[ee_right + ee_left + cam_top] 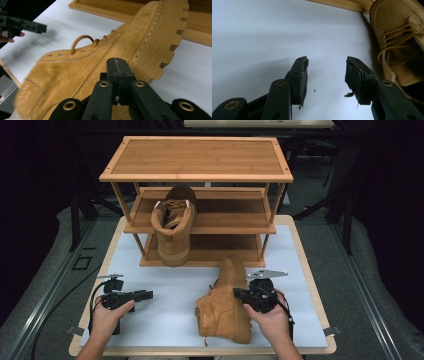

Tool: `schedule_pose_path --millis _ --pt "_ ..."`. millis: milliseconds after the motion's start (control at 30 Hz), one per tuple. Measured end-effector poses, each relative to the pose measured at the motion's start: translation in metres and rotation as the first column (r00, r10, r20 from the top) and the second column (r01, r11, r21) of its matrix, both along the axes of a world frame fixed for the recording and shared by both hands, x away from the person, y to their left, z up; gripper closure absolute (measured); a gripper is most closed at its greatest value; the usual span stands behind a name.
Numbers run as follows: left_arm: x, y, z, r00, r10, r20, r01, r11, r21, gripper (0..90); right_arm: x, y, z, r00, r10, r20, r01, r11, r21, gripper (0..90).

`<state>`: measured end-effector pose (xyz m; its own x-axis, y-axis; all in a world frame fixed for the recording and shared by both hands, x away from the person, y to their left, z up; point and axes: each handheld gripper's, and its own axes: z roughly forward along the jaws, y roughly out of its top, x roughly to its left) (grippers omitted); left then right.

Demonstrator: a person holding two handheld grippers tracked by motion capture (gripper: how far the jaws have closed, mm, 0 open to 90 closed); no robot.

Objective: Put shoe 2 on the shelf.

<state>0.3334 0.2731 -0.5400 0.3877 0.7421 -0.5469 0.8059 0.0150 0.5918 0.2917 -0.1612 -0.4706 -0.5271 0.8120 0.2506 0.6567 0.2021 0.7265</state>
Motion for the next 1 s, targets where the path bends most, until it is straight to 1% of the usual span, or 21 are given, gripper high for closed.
schedule_pose_path --millis 33,100,133,267,300,333,367,400,433,500,567,633,667,700,767,800,833,867,900,933,1000 --pt "0.000 0.000 0.000 1.0000 -0.003 0.000 0.003 1.0000 0.004 52.1 -0.001 -0.011 0.000 0.9995 -0.033 -0.002 0.033 0.9991 0.025 90.0" --pt "0.000 -0.001 0.000 1.0000 -0.002 -0.003 0.002 1.0000 0.006 52.1 -0.003 -0.024 -0.001 0.9981 -0.060 -0.011 0.061 0.9972 0.044 90.0" --pt "0.000 -0.001 0.000 1.0000 -0.002 -0.004 0.002 1.0000 0.005 52.1 -0.004 -0.030 -0.002 0.9956 -0.094 -0.008 0.094 0.9944 0.047 90.0" --pt "0.000 -0.005 -0.001 1.0000 -0.003 -0.005 0.003 1.0000 0.006 52.0 -0.008 -0.054 -0.010 0.9841 -0.176 -0.026 0.177 0.9820 0.065 90.0" --pt "0.000 -0.006 -0.001 0.9999 -0.009 -0.006 0.009 0.9999 0.008 51.9 -0.008 -0.062 -0.015 0.9767 -0.213 -0.029 0.214 0.9747 0.064 90.0" --pt "0.000 -0.006 -0.001 0.9999 -0.009 -0.006 0.009 0.9999 0.008 51.9 -0.008 -0.067 -0.018 0.9728 -0.229 -0.037 0.231 0.9702 0.074 90.0" --pt "0.001 -0.007 -0.001 0.9999 -0.010 -0.006 0.010 0.9999 0.013 51.9 -0.009 -0.076 -0.024 0.9664 -0.249 -0.064 0.253 0.9649 0.070 90.0" --pt "0.001 -0.008 -0.001 0.9999 -0.013 -0.010 0.014 0.9998 0.012 51.9 -0.008 -0.080 -0.029 0.9589 -0.277 -0.060 0.282 0.9551 0.091 90.0" --pt "0.001 -0.008 -0.002 0.9998 -0.014 -0.013 0.014 0.9998 0.013 51.9 -0.007 -0.088 -0.036 0.9523 -0.286 -0.105 0.298 0.9476 0.116 90.0" --pt "0.002 -0.009 -0.002 0.9997 -0.017 -0.016 0.017 0.9997 0.017 52.0 -0.005 -0.096 -0.047 0.9391 -0.317 -0.133 0.333 0.9341 0.128 90.0" --pt "0.002 -0.009 -0.003 0.9997 -0.017 -0.017 0.018 0.9997 0.018 52.0 -0.005 -0.102 -0.054 0.9331 -0.321 -0.163 0.344 0.9276 0.146 90.0" --pt "0.002 -0.009 -0.003 0.9998 -0.017 -0.014 0.017 0.9997 0.020 52.0 -0.004 -0.107 -0.057 0.9347 -0.305 -0.183 0.340 0.9167 0.210 90.0" --pt "0.002 -0.009 -0.003 0.9998 -0.017 -0.014 0.017 0.9997 0.020 52.0 -0.004 -0.107 -0.058 0.9364 -0.303 -0.177 0.338 0.9151 0.221 90.0" --pt "0.002 -0.009 -0.003 0.9997 -0.017 -0.016 0.017 0.9996 0.021 52.0 -0.004 -0.107 -0.058 0.9351 -0.307 -0.177 0.340 0.9194 0.199 90.0" --pt "0.001 -0.008 -0.003 0.9997 -0.018 -0.015 0.019 0.9996 0.023 52.0 -0.004 -0.107 -0.058 0.9368 -0.308 -0.165 0.338 0.9200 0.199 90.0" --pt "0.001 -0.008 -0.003 0.9997 -0.017 -0.015 0.018 0.9996 0.022 52.0 -0.004 -0.107 -0.058 0.9352 -0.310 -0.171 0.340 0.9224 0.184 90.0" --pt "0.001 -0.008 -0.003 0.9998 -0.015 -0.015 0.015 0.9997 0.020 51.9 -0.004 -0.107 -0.057 0.9350 -0.311 -0.170 0.340 0.9242 0.175 88.5" --pt "0.001 -0.007 -0.003 0.9998 -0.013 -0.014 0.013 0.9997 0.019 51.9 -0.003 -0.107 -0.057 0.9326 -0.318 -0.170 0.345 0.9251 0.159 83.5" --pt "0.001 -0.007 -0.003 0.9998 -0.011 -0.015 0.011 0.9998 0.018 51.9 -0.002 -0.109 -0.055 0.9321 -0.313 -0.182 0.338 0.9319 0.130 78.8" --pt "0.001 -0.006 -0.003 0.9998 -0.011 -0.013 0.011 0.9998 0.018 51.9 -0.001 -0.110 -0.053 0.9333 -0.308 -0.185 0.332 0.9359 0.117 77.6" --pt "0.001 -0.006 -0.003 0.9998 -0.011 -0.014 0.011 0.9998 0.016 51.9 0.002 -0.110 -0.045 0.9374 -0.288 -0.196 0.305 0.9500 0.065 73.9"
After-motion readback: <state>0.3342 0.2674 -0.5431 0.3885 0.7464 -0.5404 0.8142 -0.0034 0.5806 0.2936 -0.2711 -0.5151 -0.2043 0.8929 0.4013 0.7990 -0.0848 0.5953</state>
